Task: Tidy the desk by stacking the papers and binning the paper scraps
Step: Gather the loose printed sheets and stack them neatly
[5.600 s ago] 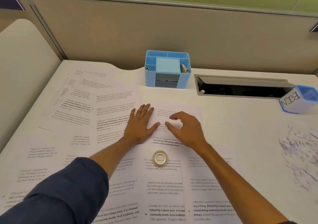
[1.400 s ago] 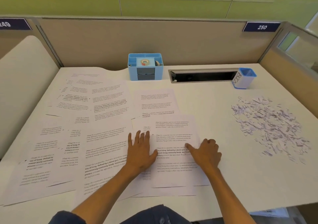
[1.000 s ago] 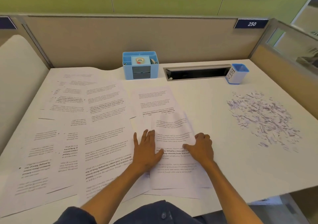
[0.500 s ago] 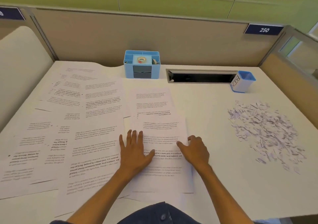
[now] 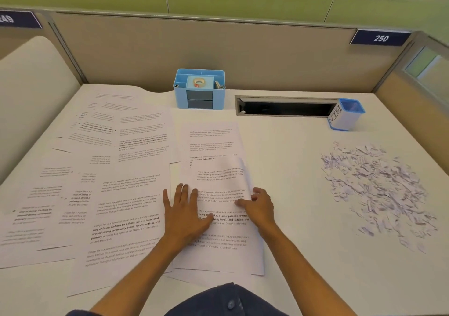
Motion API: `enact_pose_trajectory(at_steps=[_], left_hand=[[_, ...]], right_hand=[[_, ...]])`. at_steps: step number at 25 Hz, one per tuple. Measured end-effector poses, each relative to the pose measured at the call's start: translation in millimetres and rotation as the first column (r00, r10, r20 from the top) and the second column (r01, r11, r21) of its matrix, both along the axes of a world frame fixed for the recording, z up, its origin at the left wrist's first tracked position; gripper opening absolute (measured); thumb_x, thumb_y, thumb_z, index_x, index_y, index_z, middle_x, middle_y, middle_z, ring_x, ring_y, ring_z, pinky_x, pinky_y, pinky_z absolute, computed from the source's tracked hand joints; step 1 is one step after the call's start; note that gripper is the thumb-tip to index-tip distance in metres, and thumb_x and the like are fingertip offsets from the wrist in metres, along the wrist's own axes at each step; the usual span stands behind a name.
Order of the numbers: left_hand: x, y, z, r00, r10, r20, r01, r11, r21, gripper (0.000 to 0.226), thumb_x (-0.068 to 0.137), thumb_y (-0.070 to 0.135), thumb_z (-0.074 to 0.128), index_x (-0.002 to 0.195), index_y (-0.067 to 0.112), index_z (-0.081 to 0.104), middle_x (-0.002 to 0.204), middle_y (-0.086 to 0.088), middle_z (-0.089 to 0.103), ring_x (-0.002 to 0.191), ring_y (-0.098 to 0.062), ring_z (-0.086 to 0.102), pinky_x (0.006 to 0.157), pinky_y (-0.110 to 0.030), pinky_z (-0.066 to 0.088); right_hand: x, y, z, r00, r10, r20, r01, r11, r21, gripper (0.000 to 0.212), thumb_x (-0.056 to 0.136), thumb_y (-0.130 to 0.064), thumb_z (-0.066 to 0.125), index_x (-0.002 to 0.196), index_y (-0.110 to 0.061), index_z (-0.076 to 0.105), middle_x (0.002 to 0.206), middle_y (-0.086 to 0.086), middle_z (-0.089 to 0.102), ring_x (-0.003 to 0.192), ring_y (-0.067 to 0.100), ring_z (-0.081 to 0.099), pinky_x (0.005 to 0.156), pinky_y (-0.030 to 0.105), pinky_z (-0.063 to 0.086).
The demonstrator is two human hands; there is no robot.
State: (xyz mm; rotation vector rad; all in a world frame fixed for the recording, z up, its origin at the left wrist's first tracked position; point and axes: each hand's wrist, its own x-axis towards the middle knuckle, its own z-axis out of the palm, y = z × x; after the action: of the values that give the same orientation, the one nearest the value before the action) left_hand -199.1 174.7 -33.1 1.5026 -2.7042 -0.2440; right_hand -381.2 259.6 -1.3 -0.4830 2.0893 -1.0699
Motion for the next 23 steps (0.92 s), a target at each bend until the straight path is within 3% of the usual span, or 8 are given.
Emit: enact_pose_trajectory(at_steps=[2,5,8,11,13,17,23], left_hand=[[-1,-1,3,1.0,0.01,0.012,-0.01,1.0,0.0,0.099,0.068,0.077,0.027,0.143,0.015,0.045,0.155,-0.014,0.035,0.149,-0.029,0.019,0.11,-0.048,-0.025],[-3,-3,7,0.999,0.024,0.047,-0.025,1.0,0.012,0.103,0.064,0.078,0.021,0.146,0.018,0.039,0.157,-0.011,0.029,0.15,-0.027,0.011,0.108,-0.048,-0.028],[-4,-7,8,0.998,0.026,0.055,-0.027,0.999,0.02,0.103,0.063,0.079,0.018,0.144,0.019,0.039,0.155,-0.008,0.033,0.15,-0.026,0.012,0.109,-0.048,-0.028],[-6,-17,8,0.996,0.054,-0.077,-0.055,0.998,-0.019,0.097,0.071,0.076,0.022,0.141,0.013,0.047,0.145,-0.01,0.047,0.143,-0.027,0.03,0.118,-0.052,-0.005],[-8,-29,8,0.988,0.078,-0.134,-0.084,0.996,-0.038,0.094,0.077,0.073,0.019,0.142,0.01,0.045,0.146,-0.011,0.047,0.142,-0.029,0.032,0.12,-0.051,0.004],[-13,-58,6,0.989,0.056,-0.137,-0.053,0.998,0.025,0.097,0.079,0.072,0.007,0.151,0.011,0.03,0.156,-0.009,0.035,0.148,-0.025,0.021,0.121,-0.046,-0.001],[-23,-79,3,0.991,0.062,-0.117,-0.059,0.998,0.025,0.099,0.076,0.074,0.006,0.152,0.014,0.028,0.158,-0.01,0.03,0.149,-0.027,0.016,0.12,-0.047,-0.002]], right_hand=[[-5,2,-4,0.99,-0.026,0.137,0.033,0.998,-0.054,0.045,0.066,-0.02,0.082,0.107,-0.013,0.064,0.094,-0.001,0.073,0.082,0.019,0.071,0.081,0.041,0.059],[-9,4,-6,0.958,-0.057,0.283,0.087,0.992,-0.094,0.053,0.064,-0.024,0.084,0.111,-0.015,0.06,0.101,0.002,0.072,0.083,0.021,0.073,0.078,0.042,0.06],[-10,5,-1,0.969,-0.081,0.235,0.126,0.976,-0.18,0.045,0.079,-0.013,0.073,0.118,-0.021,0.05,0.107,-0.001,0.067,0.091,0.018,0.069,0.08,0.037,0.058],[-17,-2,9,0.986,-0.078,0.146,0.114,0.96,-0.254,0.049,0.085,-0.007,0.067,0.125,-0.026,0.046,0.104,0.001,0.067,0.092,0.017,0.068,0.071,0.028,0.056],[-30,-15,16,0.988,-0.056,0.146,0.095,0.957,-0.276,0.047,0.084,-0.007,0.068,0.124,-0.023,0.05,0.103,0.003,0.069,0.089,0.018,0.07,0.072,0.03,0.057],[-59,-52,27,0.986,0.018,0.166,0.027,0.964,-0.265,0.034,0.081,-0.005,0.07,0.114,-0.013,0.062,0.103,0.008,0.073,0.087,0.024,0.072,0.081,0.042,0.059],[-82,-120,19,0.993,0.02,0.112,-0.002,0.986,-0.165,0.014,0.082,-0.007,0.068,0.089,-0.019,0.068,0.098,0.006,0.074,0.089,0.025,0.07,0.086,0.043,0.057]])
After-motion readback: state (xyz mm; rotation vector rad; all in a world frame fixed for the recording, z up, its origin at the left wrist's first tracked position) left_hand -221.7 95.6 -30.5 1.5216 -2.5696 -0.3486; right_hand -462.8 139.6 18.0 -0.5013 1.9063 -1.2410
